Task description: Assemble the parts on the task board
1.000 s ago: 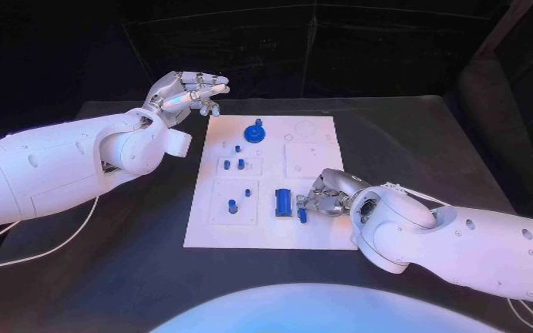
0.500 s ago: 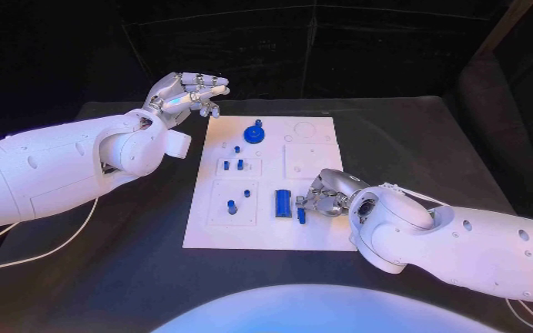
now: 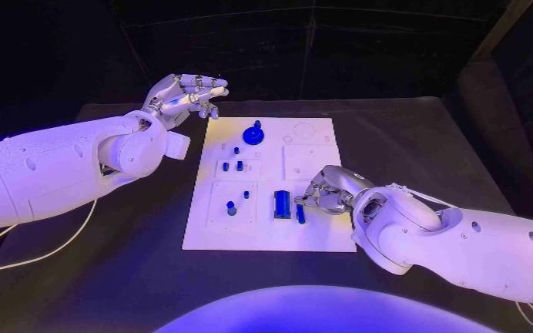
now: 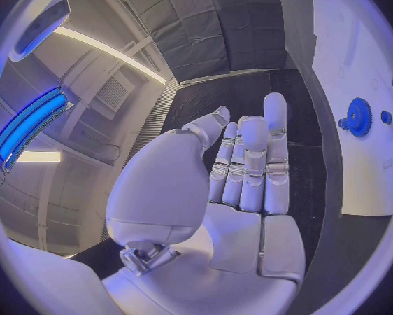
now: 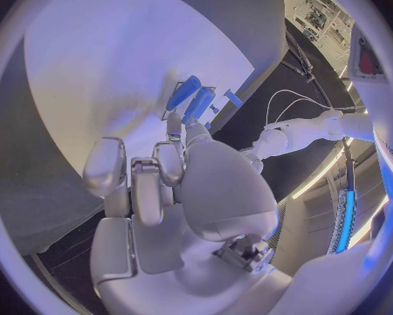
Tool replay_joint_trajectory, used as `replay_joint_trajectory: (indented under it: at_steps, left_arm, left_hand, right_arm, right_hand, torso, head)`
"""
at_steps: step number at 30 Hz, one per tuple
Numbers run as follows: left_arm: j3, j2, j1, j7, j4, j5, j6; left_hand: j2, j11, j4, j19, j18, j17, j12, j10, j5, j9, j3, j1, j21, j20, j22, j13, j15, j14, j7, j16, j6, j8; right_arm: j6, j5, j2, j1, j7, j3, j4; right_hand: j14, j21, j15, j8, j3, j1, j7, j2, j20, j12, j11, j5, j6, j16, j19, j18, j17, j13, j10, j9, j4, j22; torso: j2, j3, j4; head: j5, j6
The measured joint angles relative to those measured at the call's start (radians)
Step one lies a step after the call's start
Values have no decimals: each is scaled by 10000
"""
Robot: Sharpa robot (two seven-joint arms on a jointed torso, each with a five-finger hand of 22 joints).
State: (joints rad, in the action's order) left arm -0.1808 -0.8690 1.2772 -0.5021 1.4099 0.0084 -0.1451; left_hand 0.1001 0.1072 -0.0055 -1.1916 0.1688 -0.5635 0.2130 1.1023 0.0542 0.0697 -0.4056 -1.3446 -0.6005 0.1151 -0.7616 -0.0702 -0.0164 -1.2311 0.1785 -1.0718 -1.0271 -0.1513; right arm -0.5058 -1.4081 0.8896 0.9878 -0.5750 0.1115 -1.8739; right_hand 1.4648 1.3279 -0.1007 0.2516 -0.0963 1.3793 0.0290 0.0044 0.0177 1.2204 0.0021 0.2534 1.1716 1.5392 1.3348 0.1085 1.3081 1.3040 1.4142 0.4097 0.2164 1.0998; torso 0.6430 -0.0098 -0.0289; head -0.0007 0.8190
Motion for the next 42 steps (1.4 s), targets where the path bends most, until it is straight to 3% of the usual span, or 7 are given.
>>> replay_joint_trajectory:
  at_steps: [5, 16, 23, 35, 42]
  left_arm:
    - [0, -2, 0, 5, 0, 0, 3]
    - [1, -5, 1, 10, -8, 0, 5]
    - [1, -12, 1, 11, -9, 0, 6]
    - [1, -16, 0, 12, -15, 0, 6]
    - [0, -8, 0, 12, -19, 0, 7]
  left_hand:
    - [0, 0, 0, 0, 0, 0, 0, 0, 0, 0, 0, 0, 0, 0, 0, 0, 0, 0, 0, 0, 0, 0]
    - [0, 0, 0, 0, 1, 0, 0, 0, 0, 1, 0, 0, 0, 0, 7, 0, 0, 0, 0, 0, 0, 0]
    - [0, 0, 0, 0, 1, -1, 0, 0, 0, 0, 0, 0, 0, 0, 7, 0, 0, 0, 0, 0, 0, 0]
    - [0, 0, 0, 0, 1, -1, 0, 0, 0, 1, 0, 0, 0, 0, 6, 0, 0, 0, 0, 0, 0, 0]
    - [0, 0, 0, 0, 0, -1, 0, 0, 0, 1, 0, 0, 0, 0, 5, 0, 0, 0, 0, 0, 0, 0]
  right_arm:
    - [83, 161, 195, 0, 548, -1, -104]
    - [1324, 370, 575, 1, 1107, 2, -351]
    - [1768, 374, 702, 1, 1150, 3, -400]
    - [1941, 326, 676, 1, 1116, 2, -308]
    - [1850, 273, 489, 1, 919, 2, -90]
  right_hand:
    - [1, 0, 0, 0, -218, -168, 71, -148, 0, 0, 0, 0, -71, 0, 0, 0, -1, 0, 0, 42, 111, -55]
    - [1, 0, 2, 0, -430, -210, 72, -199, 0, 0, 3, -331, -71, 0, 0, 0, -2, 0, 4, 164, -8, -47]
    - [1, -1, 5, 38, -458, -104, 71, -227, 0, 0, 3, -347, -71, 0, 0, 1, -3, 0, 4, 183, -36, -47]
    - [1, -1, 8, 38, -458, -26, 71, -199, 0, 0, 4, -385, -71, 0, 0, 1, -4, 0, 4, 211, -36, 5]
    - [1, -1, 9, 79, -538, -138, 71, -9, 1, 60, 3, -385, -71, 0, 0, 1, -4, 6, 4, 274, 45, 35]
  torso:
    - [-6, 0, -6]
    - [-7, -6, 0]
    - [-7, -6, 6]
    - [8, -1, 7]
    - [14, 1, 7]
  head:
    - [-5, -6]
    - [-35, 4]
    - [-28, -10]
    - [-13, 6]
    - [-26, 16]
